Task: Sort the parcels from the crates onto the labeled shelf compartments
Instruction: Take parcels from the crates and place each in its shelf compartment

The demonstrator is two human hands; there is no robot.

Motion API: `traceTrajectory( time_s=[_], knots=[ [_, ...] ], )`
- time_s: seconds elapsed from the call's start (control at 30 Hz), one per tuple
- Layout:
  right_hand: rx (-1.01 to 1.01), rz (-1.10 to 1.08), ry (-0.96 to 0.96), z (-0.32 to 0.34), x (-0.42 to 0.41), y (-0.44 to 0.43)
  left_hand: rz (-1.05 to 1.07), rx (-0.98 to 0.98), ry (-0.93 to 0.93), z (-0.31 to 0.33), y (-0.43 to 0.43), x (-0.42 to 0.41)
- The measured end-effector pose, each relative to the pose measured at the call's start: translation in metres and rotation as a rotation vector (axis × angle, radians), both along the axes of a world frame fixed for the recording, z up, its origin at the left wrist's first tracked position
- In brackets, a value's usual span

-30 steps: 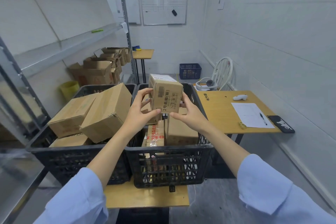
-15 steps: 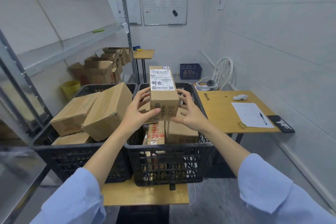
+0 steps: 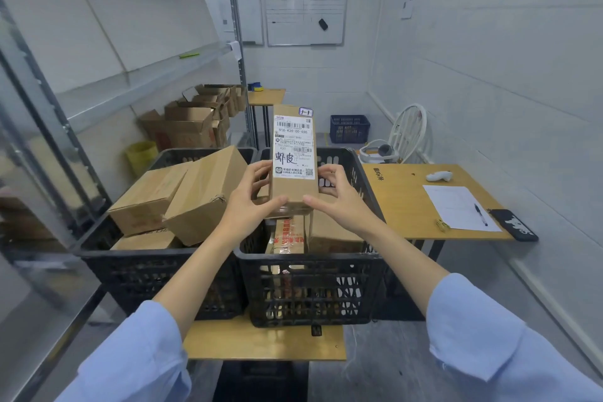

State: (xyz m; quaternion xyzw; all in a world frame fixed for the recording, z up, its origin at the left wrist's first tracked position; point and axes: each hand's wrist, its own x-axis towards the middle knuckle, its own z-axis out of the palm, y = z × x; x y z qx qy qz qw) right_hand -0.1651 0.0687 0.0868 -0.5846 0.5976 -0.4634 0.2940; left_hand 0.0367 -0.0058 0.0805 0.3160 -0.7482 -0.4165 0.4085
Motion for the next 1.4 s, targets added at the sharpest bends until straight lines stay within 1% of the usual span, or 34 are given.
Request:
traceTrajectory(
  time_s=[0.1,0.23,0.37,0.5,0.6,0.73,0.93,1.07,1.27,1.4],
  knots=[
    [-0.015,0.034,0.043,0.003,0.01,-0.003,0.035,-0.033,-0.017,-0.001,0.002,0.01],
    [-0.048,0.108,0.159,0.006,0.029,-0.012,0.1,-0.095,-0.062,0.003,0.008,0.031],
    [-0.061,0.238,0.098,0.012,0.052,-0.028,0.232,-0.126,-0.074,0.011,0.02,0.06],
    [-0.079,0.465,0.048,0.021,0.085,-0.041,0.353,-0.13,-0.075,0.022,0.042,0.095],
    [-0.104,0.598,0.013,0.025,0.117,-0.042,0.496,-0.162,-0.088,0.028,0.075,0.119],
    [-0.137,0.756,0.006,0.025,0.168,-0.028,0.703,-0.155,-0.104,0.033,0.132,0.155],
    [-0.173,1.021,-0.063,0.028,0.266,0.034,1.045,-0.13,-0.189,0.039,0.242,0.209],
    [-0.184,1.204,-0.086,0.032,0.33,0.091,1.263,-0.116,-0.193,0.041,0.325,0.241],
    [-0.177,1.476,-0.111,0.036,0.408,0.191,1.555,-0.098,-0.214,0.046,0.455,0.268],
    [-0.146,1.647,-0.141,0.035,0.448,0.259,1.704,-0.077,-0.219,0.047,0.531,0.277]
  ],
)
